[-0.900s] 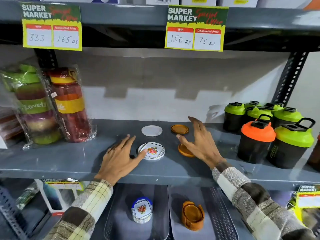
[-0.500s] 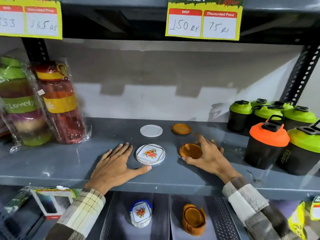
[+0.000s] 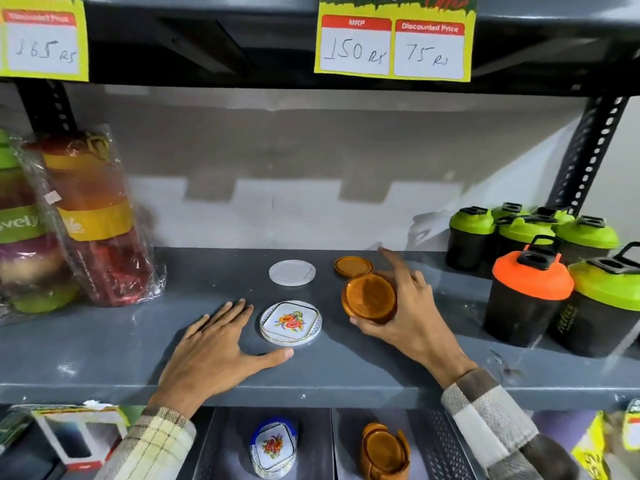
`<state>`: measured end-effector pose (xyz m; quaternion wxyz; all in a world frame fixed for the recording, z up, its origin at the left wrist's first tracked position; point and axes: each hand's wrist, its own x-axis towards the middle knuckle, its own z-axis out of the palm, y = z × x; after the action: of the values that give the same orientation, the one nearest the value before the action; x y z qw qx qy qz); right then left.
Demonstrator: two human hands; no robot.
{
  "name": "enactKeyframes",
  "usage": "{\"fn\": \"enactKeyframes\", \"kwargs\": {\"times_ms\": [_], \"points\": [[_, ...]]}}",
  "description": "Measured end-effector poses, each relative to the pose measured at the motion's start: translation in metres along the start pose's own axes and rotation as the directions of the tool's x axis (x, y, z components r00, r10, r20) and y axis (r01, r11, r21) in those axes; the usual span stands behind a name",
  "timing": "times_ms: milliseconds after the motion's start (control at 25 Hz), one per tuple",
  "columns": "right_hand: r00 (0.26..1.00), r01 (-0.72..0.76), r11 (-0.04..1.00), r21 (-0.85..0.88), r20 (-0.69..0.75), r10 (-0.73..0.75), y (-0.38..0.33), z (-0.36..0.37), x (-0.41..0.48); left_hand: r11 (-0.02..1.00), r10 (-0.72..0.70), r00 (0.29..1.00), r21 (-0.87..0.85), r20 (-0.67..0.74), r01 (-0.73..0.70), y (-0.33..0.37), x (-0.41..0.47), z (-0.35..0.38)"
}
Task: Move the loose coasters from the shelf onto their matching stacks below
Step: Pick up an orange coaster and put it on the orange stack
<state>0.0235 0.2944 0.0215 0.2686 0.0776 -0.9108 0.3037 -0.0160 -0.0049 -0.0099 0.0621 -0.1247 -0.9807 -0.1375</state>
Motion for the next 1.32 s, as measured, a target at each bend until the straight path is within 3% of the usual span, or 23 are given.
{"fn": "enactKeyframes", "kwargs": {"times_ms": [240, 720, 1320], "points": [[0.959, 0.173, 0.985, 0.003, -0.226, -0.168, -0.033, -0.031, -0.011, 1.0, 0.016, 0.999, 0.002, -0.036, -0.016, 0.001, 0.001, -0.001], [0.784, 0.486, 0.872, -0.061, -0.41, -0.465, -0.117, -0.091, -0.046, 0.999, -0.004, 0.999, -0.053, -0.033, 0.002, 0.001, -0.001, 0.001], [0.81, 0.462, 0.885, -0.056, -0.38, -0.447, -0.122, -0.089, -0.055, 0.999, -0.011, 1.0, -0.053, -0.02, 0.01, 0.003, -0.003, -0.001]]}}
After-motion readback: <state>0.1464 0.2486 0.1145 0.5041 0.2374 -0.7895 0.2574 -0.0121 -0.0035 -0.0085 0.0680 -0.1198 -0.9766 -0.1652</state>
